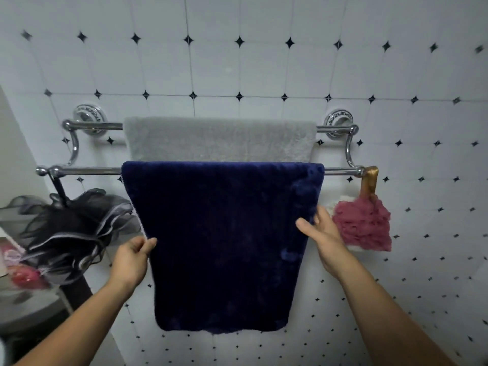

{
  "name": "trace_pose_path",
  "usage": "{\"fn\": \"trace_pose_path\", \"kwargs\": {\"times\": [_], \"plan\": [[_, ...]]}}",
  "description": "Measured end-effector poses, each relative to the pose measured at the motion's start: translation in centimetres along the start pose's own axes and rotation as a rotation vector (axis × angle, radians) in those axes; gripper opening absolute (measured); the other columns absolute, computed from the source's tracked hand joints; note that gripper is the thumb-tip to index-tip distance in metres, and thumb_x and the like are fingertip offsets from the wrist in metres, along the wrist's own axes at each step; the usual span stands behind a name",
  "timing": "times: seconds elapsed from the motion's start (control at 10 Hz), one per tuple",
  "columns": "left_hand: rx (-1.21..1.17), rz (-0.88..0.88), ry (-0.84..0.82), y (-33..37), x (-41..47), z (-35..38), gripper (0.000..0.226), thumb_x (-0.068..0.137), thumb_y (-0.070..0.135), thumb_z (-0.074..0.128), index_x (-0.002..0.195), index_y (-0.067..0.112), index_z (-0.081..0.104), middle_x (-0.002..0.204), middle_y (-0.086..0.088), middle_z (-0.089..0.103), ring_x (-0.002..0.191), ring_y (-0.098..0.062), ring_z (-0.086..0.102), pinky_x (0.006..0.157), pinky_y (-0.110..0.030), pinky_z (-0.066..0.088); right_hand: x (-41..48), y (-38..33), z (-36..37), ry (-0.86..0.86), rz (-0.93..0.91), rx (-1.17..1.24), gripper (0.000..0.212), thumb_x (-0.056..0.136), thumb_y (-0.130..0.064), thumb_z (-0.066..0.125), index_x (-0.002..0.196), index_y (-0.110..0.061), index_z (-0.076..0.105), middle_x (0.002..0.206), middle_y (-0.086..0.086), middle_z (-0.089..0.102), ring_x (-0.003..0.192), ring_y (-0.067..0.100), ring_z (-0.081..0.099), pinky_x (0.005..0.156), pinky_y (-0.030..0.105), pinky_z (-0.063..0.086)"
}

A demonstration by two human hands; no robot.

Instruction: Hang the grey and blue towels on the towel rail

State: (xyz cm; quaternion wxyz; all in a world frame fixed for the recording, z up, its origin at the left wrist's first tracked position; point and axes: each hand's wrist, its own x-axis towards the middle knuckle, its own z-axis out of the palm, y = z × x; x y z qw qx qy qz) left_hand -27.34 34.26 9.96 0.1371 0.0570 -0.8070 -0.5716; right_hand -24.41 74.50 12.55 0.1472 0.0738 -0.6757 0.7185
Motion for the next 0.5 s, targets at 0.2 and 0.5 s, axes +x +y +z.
{"fn": "trace_pose_path", "kwargs": {"times": [0.2,0.5], "plan": [[0.026,-0.023,0.016,1.1,-1.7,-0.7,0.033,0.098,0.015,0.054,0.067,0.006,0.05,0.062,-0.009,0.051,0.06,-0.022,0.046,0.058,-0.034,0.036,2.5,-0.9,1.4,0.138,0.044,-0.112,0.022,0.081,-0.021,0.076,0.102,-0.021,0.07,0.095,-0.007,0.077,0.086,0.014,0.074,0.071,0.028,0.059],[0.099,-0.168,-0.203,-1.9,-8.9,-4.3,0.034,0.096,0.01,0.058,0.127,0.002,0.049,0.094,-0.012,0.064,0.087,-0.024,0.067,0.063,-0.029,0.047,-7.3,3.4,2.2,0.39,0.374,-0.317,0.035,0.077,-0.019,0.08,0.102,-0.013,0.055,0.095,0.0,0.062,0.092,0.021,0.061,0.082,0.032,0.049]]}}
